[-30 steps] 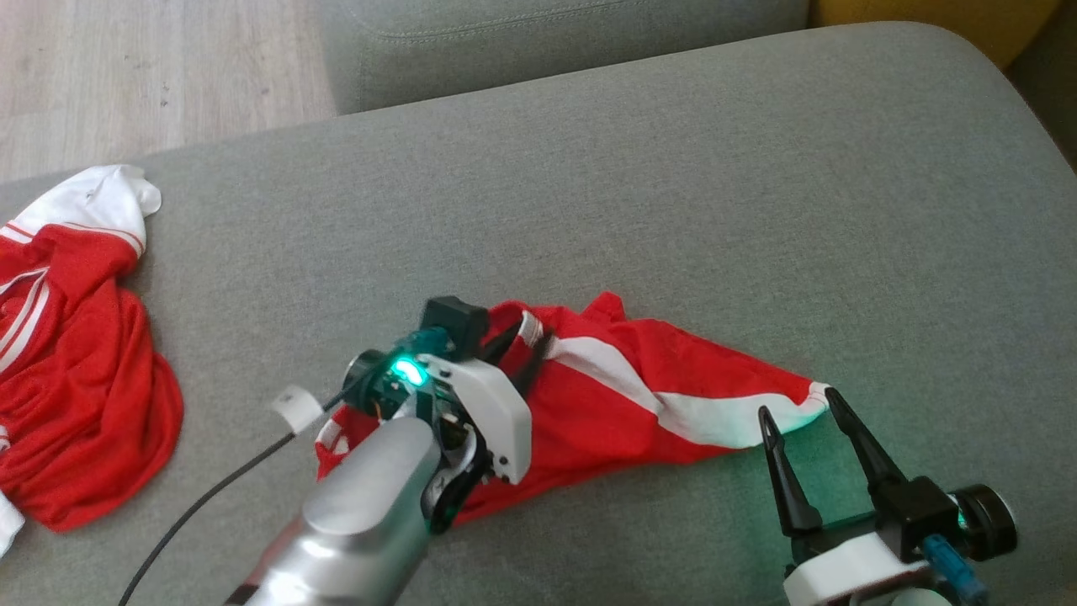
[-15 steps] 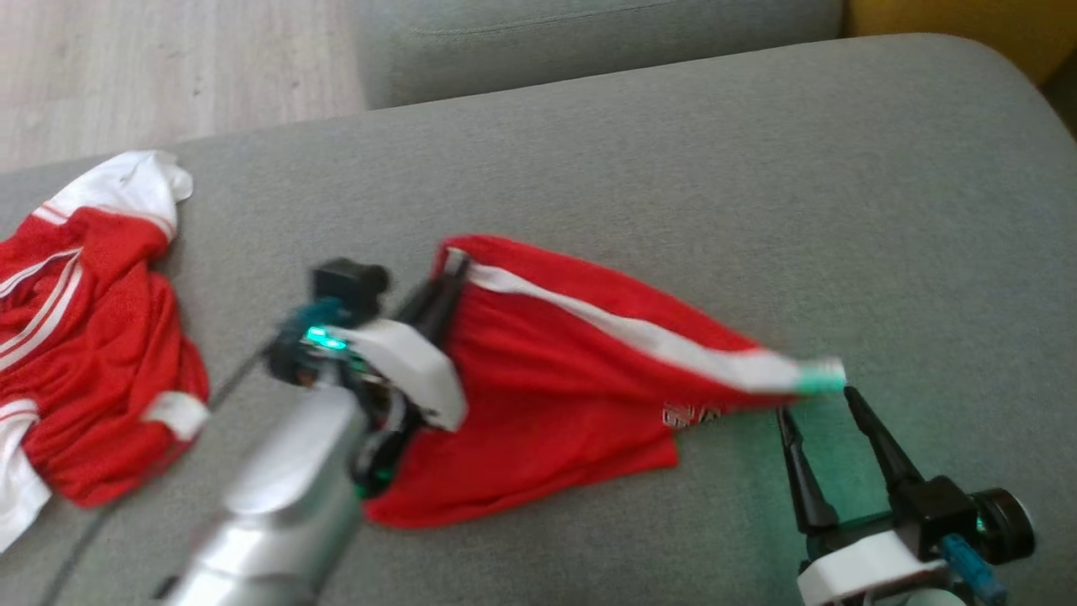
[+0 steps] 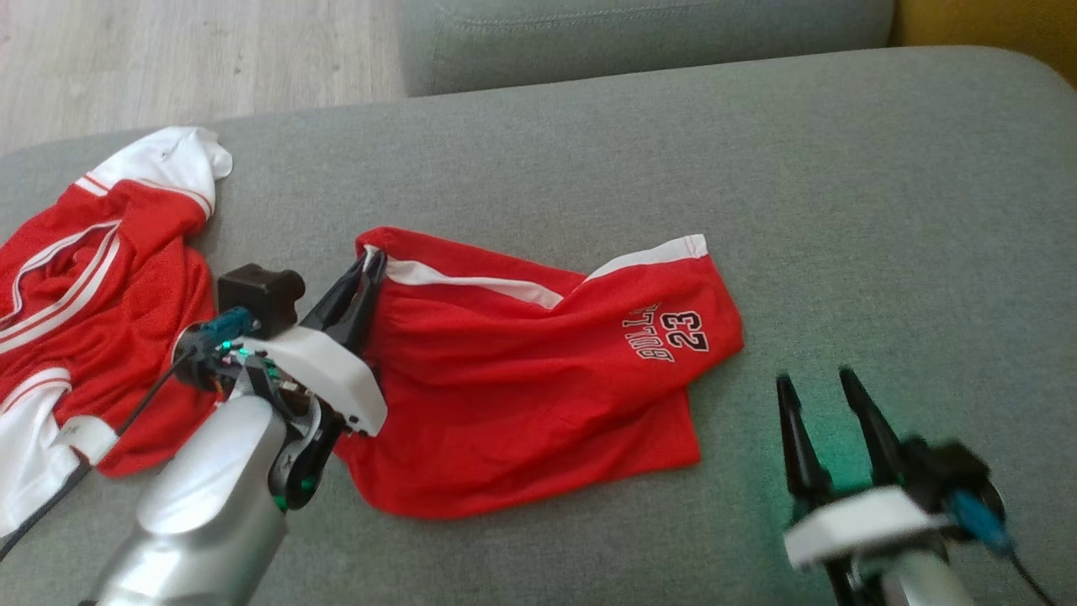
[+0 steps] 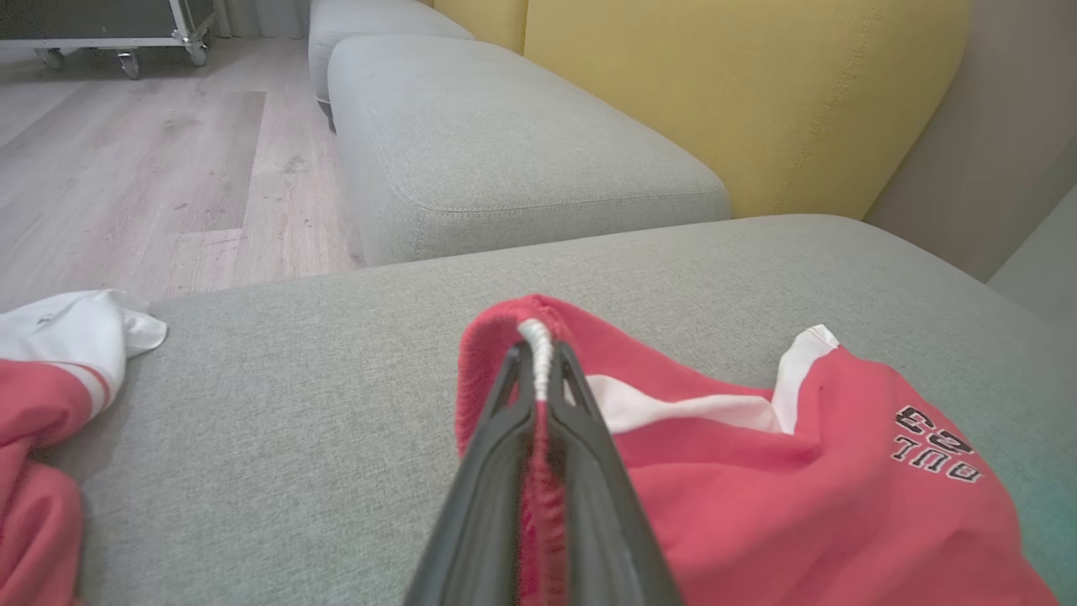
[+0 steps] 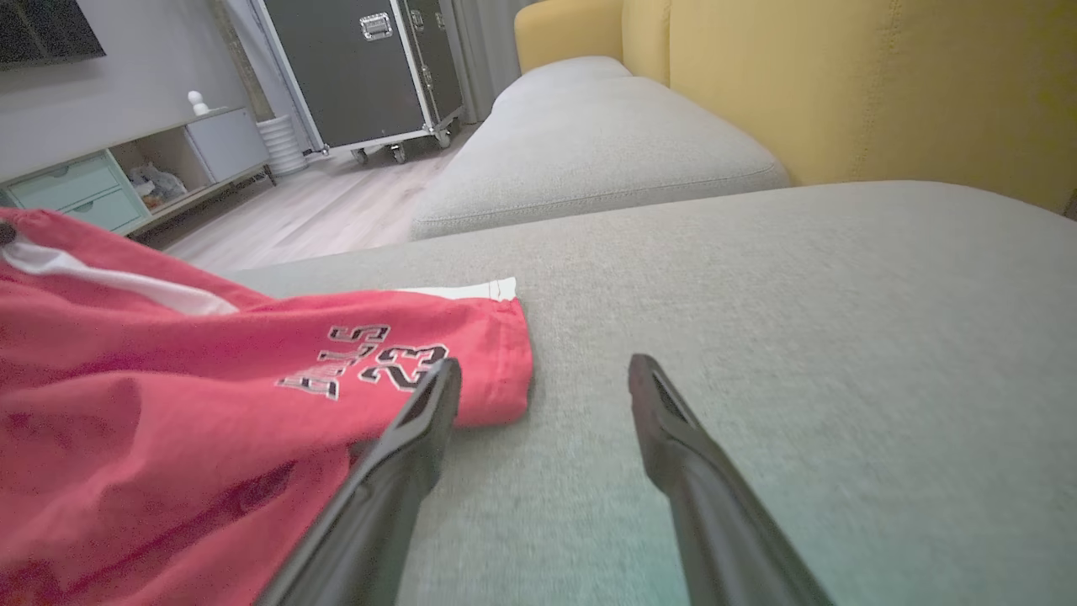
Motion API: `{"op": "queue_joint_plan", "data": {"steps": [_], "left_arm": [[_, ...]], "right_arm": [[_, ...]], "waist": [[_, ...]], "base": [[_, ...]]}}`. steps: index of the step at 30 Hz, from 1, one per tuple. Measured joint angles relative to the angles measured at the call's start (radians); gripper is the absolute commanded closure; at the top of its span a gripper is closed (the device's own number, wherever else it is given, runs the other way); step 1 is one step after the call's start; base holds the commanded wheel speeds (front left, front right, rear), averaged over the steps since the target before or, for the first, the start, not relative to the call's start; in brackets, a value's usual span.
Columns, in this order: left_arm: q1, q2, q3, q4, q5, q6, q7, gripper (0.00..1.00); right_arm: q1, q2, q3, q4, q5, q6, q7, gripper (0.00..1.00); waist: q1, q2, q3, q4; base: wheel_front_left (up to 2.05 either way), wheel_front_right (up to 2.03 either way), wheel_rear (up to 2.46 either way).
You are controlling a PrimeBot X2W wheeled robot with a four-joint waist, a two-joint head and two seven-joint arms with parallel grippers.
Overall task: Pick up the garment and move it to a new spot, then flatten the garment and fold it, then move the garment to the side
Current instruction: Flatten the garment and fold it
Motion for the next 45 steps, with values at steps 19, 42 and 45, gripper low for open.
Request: {"op": "queue_joint_plan", "data": {"steps": [19,42,45], "left_arm": [[-0.028,0.026,-0.032,-0.058,0.028,-0.028,-0.035,1.00],[-0.051,0.006,-0.084,0.010,0.008,-0.056,-0.088,1.00],[-0.050,0.008,-0.086,0.013,0.009,-0.057,-0.128,1.00]], "right_arm": [[-0.706,-0.072,0.172,0.742,0.022,0.000,0.118,0.00],[-0.847,-0.045,0.397,0.943,0.097,0.000,0.136,1.00],[-0.846,-0.052,0.414,0.943,0.114,0.000,0.093,1.00]], "waist": [[0.0001,0.0000,0.102,0.084],[0.0000,0.0000,0.126,0.169],[0.0000,0.0000,0.111,0.158]], "base": [[0.00,0.00,0.00],[0.00,0.00,0.00],[0.00,0.00,0.00]]}}
